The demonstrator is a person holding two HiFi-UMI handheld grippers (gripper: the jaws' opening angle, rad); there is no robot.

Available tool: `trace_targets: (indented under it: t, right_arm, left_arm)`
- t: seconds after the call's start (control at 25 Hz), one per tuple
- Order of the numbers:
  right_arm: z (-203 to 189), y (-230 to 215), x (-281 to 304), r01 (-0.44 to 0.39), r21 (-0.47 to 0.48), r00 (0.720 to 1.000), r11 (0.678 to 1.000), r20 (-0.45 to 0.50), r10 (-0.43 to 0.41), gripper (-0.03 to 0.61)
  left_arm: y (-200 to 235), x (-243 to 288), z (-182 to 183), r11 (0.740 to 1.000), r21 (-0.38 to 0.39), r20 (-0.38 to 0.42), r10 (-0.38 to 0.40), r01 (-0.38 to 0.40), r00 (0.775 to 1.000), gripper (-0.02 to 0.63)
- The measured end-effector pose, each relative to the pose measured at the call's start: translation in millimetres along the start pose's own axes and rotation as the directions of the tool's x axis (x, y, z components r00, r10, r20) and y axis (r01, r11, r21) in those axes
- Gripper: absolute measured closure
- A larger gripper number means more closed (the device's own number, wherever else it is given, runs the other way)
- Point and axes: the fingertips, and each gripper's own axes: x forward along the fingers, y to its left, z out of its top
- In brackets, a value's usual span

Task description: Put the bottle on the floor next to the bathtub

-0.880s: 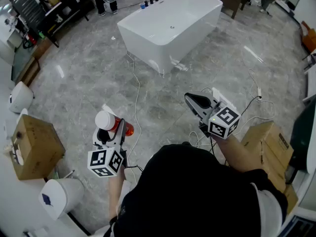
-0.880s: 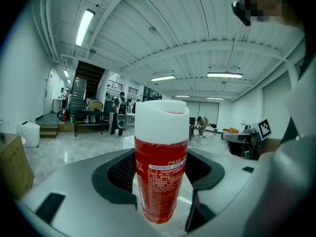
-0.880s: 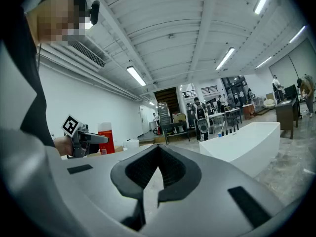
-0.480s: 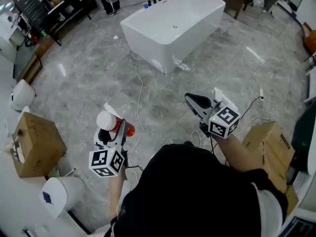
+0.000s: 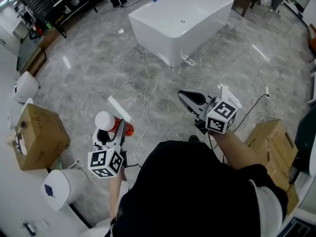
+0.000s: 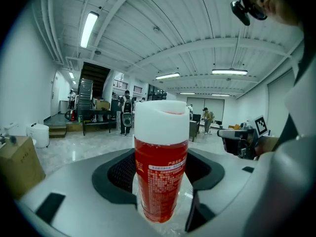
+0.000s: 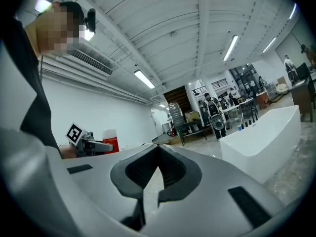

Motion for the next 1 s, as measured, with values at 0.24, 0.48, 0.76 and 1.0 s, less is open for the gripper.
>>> trace_targets:
  t: [0.24,0.48,0.76,1.0]
  right_arm:
    - [-30.6,21.6,21.7,-0.008,0.016,0.996,1.0,-0.085,0.009,0.551]
    - [-50.2,5.3,21.3,0.028,0.058,0.989,0.998,-0.144,-0.02,0.551]
    - [-34.9,-57.7,39.8,0.034,0.068,0.988,0.997,-0.155,-0.023,0.551]
    - [-16.9,-142.7,52.2,0.031,0.099,0.99,0.995,-0.142,-0.017,0.551]
  left_arm:
    - [28.7,-17.6,-14.7,1.0,0.004,-0.039,-0.006,0.006,0.999,0.317]
    - [44.8,3.1,-39.2,0.998,-0.055,-0.085,-0.02,0.015,0.996,0.318]
    - [37.5,80.1,-25.0,0.997,-0.055,-0.111,-0.056,0.05,0.992,0.318]
    - [17.1,176.9,9.3,0.995,-0.065,-0.097,-0.076,0.069,0.992,0.317]
